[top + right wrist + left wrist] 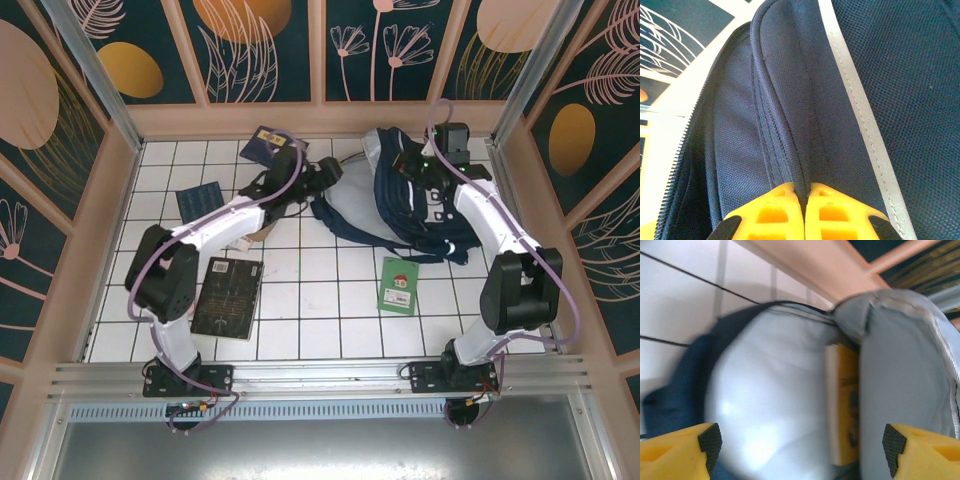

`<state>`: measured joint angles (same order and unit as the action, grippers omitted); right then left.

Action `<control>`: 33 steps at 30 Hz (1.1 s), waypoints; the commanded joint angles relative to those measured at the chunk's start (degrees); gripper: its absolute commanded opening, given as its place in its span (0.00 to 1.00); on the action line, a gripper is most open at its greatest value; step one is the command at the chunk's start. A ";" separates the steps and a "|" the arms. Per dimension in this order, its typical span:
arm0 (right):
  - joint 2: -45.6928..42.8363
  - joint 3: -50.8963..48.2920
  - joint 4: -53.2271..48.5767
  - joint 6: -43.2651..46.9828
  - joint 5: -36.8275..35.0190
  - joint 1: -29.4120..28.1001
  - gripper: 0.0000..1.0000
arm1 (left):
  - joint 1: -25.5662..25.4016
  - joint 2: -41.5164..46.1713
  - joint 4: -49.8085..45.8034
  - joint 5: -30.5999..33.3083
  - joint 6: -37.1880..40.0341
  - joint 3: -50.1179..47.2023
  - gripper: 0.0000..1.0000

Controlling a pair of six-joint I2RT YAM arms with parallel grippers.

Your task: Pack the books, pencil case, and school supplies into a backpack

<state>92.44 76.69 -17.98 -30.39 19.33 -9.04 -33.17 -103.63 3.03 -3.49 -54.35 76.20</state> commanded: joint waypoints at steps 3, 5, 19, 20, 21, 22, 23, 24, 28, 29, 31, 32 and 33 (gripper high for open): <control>1.71 -2.84 2.17 2.00 -4.86 -1.33 0.26 | 3.94 8.92 -5.06 4.22 3.50 -8.58 0.87; 1.79 -3.55 2.35 1.96 -5.61 -2.02 0.37 | 5.38 11.96 -6.77 5.36 3.87 -11.77 0.88; -1.25 -8.95 5.03 -0.19 -13.59 -14.82 0.78 | 13.47 30.10 -22.23 12.49 4.78 -31.07 0.92; -1.64 -9.32 5.34 -0.28 -14.60 -16.10 0.88 | 13.54 31.51 -23.83 12.42 4.50 -32.43 0.92; -2.03 -9.81 5.73 -0.43 -15.17 -17.31 0.98 | 13.51 32.96 -25.18 12.11 4.20 -33.74 0.92; -2.35 -10.20 6.14 -0.54 -15.52 -18.26 0.99 | 13.57 34.13 -26.30 11.53 3.76 -35.03 0.92; -2.61 -10.56 6.50 -0.79 -15.86 -19.32 0.99 | 13.56 35.59 -27.61 10.79 3.32 -36.44 0.92; -2.81 -10.84 6.83 -0.97 -16.11 -20.29 0.99 | 13.52 36.92 -28.86 9.78 2.41 -37.79 0.91; -2.81 -11.46 8.03 -2.59 -16.28 -21.99 0.99 | 13.52 41.32 -32.02 4.44 -0.83 -42.29 0.88; -3.25 -12.54 9.97 -3.05 -15.77 -23.24 0.99 | 13.55 42.42 -31.92 2.78 -1.53 -43.63 0.87; -4.87 -15.37 14.95 -3.84 -14.96 -24.39 0.99 | 13.57 44.12 -30.78 -0.53 -2.93 -46.54 0.86; -5.77 -16.64 17.42 -4.20 -14.91 -25.08 0.99 | 13.56 44.57 -29.85 -2.04 -3.34 -48.09 0.86; -6.49 -17.58 19.19 -4.23 -15.14 -25.70 0.99 | 13.57 44.70 -28.84 -3.19 -3.82 -49.63 0.85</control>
<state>89.27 61.63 -6.46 -33.01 4.82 -33.15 -19.81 -59.92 -25.30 -0.82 -55.24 29.85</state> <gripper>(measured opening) 0.988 0.858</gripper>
